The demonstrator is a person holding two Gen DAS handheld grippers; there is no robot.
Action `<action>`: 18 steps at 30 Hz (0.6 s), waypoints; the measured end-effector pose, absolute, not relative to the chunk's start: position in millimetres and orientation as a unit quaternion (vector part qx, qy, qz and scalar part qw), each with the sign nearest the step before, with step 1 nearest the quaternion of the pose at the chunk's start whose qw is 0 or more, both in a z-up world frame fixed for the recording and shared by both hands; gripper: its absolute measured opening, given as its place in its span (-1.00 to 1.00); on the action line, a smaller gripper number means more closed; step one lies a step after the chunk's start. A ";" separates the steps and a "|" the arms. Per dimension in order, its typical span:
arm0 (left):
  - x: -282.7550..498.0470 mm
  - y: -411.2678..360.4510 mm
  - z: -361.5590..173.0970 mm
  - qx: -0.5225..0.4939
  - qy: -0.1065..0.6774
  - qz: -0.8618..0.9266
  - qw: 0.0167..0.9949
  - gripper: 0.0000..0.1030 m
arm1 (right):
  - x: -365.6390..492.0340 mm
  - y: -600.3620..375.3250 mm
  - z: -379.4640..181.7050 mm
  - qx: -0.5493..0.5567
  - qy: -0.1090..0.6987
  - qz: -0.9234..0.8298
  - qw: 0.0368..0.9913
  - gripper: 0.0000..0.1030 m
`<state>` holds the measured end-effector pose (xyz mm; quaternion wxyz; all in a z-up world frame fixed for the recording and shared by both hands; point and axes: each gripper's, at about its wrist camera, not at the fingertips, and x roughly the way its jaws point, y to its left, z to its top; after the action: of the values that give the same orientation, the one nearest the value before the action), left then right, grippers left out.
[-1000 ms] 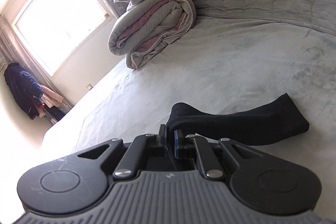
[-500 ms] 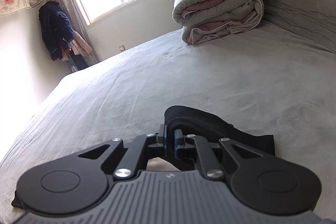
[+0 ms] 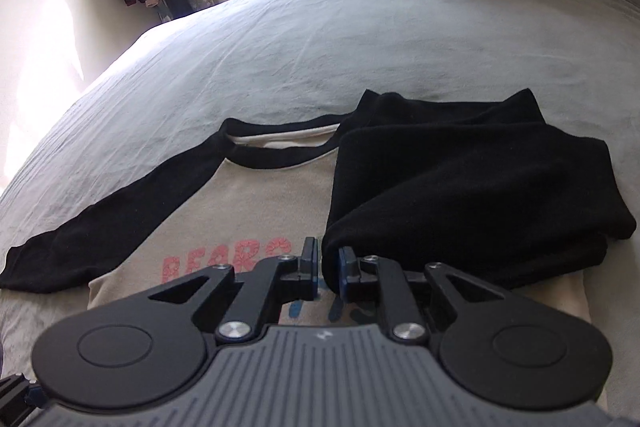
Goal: Fold clothes
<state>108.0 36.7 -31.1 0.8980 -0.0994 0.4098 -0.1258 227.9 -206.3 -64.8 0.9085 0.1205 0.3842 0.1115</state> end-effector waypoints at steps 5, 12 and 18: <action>109.2 35.5 -36.1 -0.091 0.399 -0.118 0.905 0.99 | 214.9 -223.7 -69.5 0.164 0.392 0.155 0.892 -0.57; 106.6 31.1 -41.6 -0.059 0.366 -0.113 0.922 0.99 | 204.7 -263.2 -40.0 0.199 0.361 0.184 0.892 0.01; 103.3 17.1 -28.8 -0.041 0.338 -0.105 0.934 0.99 | 210.3 -299.0 -24.7 0.187 0.333 0.170 0.908 0.01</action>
<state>103.3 17.1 -28.8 0.9344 -0.0407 0.3378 -0.1054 210.2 -299.0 -24.7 0.9084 0.1874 0.3327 0.1704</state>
